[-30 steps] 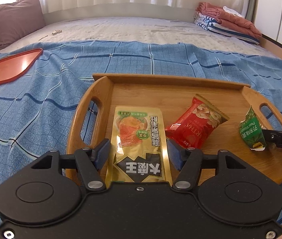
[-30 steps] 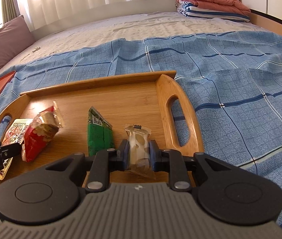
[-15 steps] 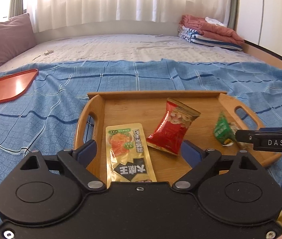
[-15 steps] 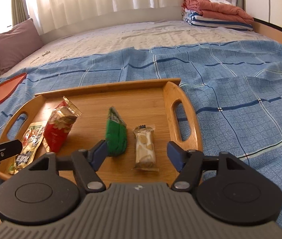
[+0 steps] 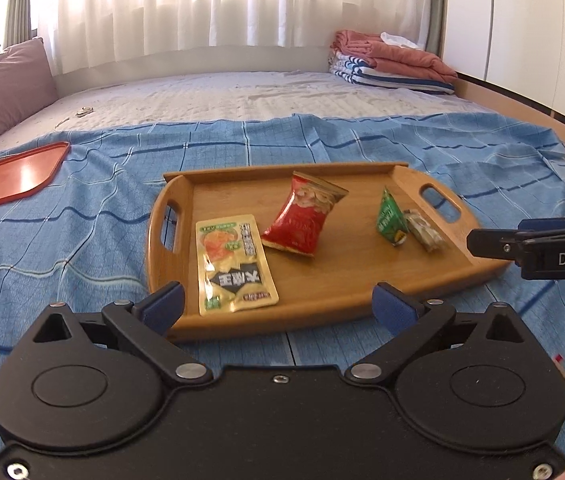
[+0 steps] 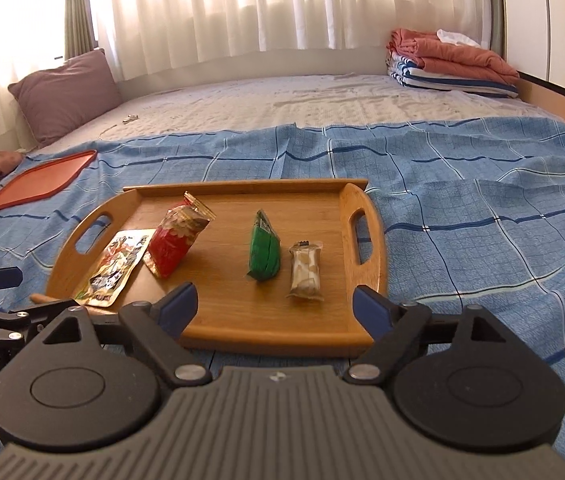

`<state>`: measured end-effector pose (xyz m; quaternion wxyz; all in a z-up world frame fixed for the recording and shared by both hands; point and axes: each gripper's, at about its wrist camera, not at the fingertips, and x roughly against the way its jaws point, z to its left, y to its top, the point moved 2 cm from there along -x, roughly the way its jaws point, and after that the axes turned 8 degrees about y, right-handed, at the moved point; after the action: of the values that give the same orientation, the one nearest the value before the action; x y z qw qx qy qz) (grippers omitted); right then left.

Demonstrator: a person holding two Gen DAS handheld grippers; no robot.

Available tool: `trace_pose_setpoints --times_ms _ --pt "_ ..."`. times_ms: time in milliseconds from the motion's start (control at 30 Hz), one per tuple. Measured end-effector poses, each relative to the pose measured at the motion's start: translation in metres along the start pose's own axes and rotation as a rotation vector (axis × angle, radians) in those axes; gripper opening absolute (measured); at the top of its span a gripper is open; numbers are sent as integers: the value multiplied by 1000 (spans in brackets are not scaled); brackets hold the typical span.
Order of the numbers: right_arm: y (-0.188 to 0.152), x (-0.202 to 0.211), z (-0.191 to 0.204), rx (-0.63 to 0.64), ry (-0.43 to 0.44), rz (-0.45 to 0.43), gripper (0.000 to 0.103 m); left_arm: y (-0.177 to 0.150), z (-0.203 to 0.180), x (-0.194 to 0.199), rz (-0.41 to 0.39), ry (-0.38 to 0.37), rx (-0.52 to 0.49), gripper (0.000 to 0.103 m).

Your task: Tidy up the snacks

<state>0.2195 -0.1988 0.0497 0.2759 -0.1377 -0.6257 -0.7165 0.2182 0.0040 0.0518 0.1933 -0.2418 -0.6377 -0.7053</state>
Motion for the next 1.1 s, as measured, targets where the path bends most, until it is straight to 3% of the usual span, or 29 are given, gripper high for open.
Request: trace_pose_setpoints --times_ms 500,900,1100 --pt "-64 56 6 161 -57 0 96 -56 5 48 -46 -43 -16 102" --pt "-113 67 2 275 -152 47 100 -79 -17 54 -50 -73 -126 102" --pt "-121 70 -1 272 -142 69 101 -82 -14 45 -20 -74 -86 103"
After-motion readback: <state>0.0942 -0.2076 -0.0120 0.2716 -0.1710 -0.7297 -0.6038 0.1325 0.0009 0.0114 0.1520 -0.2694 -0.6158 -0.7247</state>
